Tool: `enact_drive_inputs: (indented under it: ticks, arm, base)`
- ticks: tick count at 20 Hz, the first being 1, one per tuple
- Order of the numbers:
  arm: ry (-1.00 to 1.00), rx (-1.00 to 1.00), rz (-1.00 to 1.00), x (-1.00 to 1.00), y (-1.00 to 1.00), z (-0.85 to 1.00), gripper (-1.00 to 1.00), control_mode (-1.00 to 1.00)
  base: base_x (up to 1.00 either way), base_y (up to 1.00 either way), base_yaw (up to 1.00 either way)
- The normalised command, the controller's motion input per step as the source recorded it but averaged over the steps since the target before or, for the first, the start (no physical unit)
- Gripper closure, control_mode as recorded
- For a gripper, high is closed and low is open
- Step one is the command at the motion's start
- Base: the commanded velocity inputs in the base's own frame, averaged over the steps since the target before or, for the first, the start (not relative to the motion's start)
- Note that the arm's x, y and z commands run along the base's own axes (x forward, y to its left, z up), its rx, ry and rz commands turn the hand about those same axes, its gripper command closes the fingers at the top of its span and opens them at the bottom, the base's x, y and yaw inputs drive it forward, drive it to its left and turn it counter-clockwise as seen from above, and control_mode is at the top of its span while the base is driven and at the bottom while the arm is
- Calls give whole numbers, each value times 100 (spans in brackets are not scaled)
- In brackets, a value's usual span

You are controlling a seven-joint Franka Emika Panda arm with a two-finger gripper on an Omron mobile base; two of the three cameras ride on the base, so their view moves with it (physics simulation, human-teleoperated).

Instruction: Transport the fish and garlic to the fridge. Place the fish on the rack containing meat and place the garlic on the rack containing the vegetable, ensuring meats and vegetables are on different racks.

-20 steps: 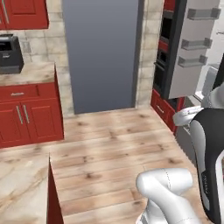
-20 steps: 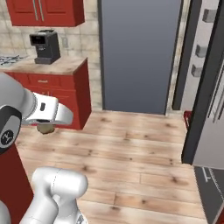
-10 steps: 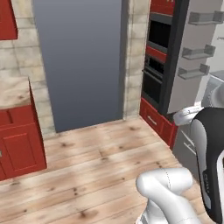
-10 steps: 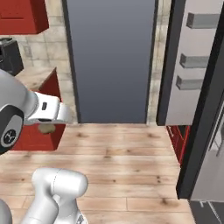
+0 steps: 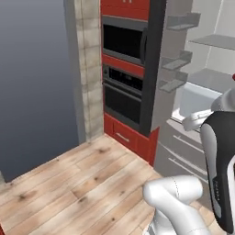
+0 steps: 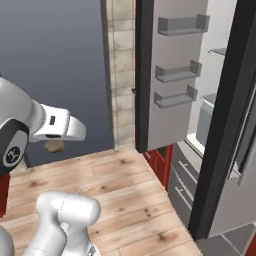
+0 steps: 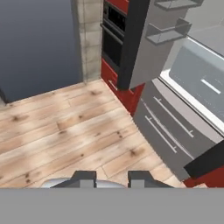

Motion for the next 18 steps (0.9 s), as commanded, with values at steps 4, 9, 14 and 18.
enact_drive_inputs:
  ticks: [4,9,14,18]
  arm:
    - [0,0,0,0,0,0,100,100]
    - [0,0,0,0,0,0,100,100]
    - [0,0,0,0,0,0,100,100]
    - [0,0,0,0,0,0,100,100]
  base:
    - [82,49,-54]
    - [42,8,-54]
    - [25,2,-50]
    - [32,36,-55]
